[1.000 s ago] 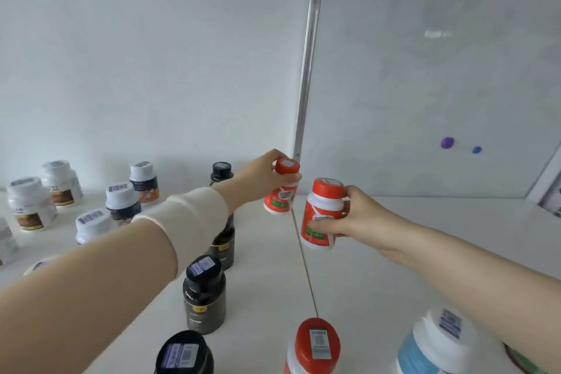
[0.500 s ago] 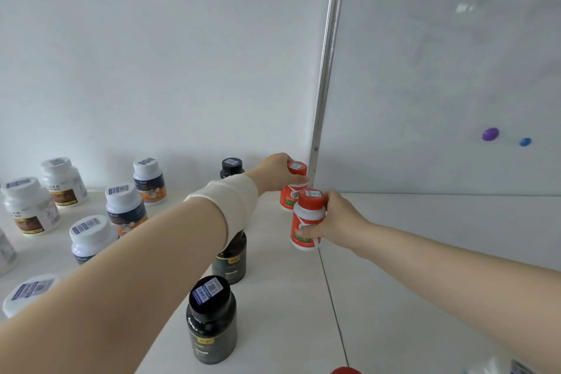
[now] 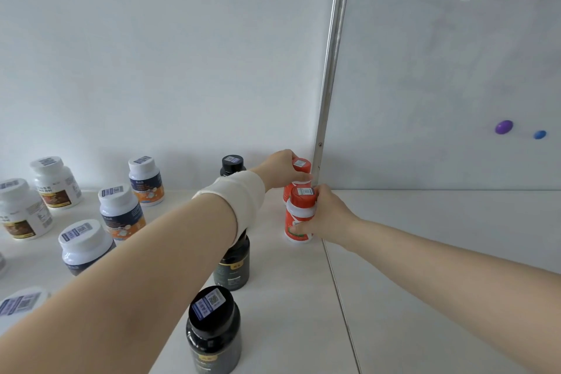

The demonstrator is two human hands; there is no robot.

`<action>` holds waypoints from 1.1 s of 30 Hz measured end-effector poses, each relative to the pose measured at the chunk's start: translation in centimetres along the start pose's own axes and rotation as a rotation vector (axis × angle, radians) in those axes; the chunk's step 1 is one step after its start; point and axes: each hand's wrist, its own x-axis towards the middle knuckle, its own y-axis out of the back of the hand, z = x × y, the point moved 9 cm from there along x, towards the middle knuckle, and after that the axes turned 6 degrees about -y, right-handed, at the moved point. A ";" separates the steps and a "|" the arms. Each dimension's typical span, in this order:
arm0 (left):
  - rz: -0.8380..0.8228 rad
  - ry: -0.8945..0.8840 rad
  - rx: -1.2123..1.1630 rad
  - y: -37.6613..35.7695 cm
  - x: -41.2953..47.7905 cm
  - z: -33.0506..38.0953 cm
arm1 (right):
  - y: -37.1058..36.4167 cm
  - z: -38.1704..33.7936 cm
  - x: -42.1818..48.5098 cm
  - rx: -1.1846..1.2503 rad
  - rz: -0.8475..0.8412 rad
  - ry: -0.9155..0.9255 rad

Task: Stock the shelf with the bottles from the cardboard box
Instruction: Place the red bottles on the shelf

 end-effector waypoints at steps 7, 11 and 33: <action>-0.046 0.014 0.031 -0.3 0.1 0.1 | -0.2 0.3 -0.1 0.007 -0.002 -0.012; -0.071 0.002 0.066 -0.3 -0.5 0.6 | 0.0 0.0 -0.7 0.019 -0.024 -0.005; 0.221 -0.155 1.408 10.6 -30.6 9.2 | 1.1 -11.0 -22.3 -0.820 0.239 0.415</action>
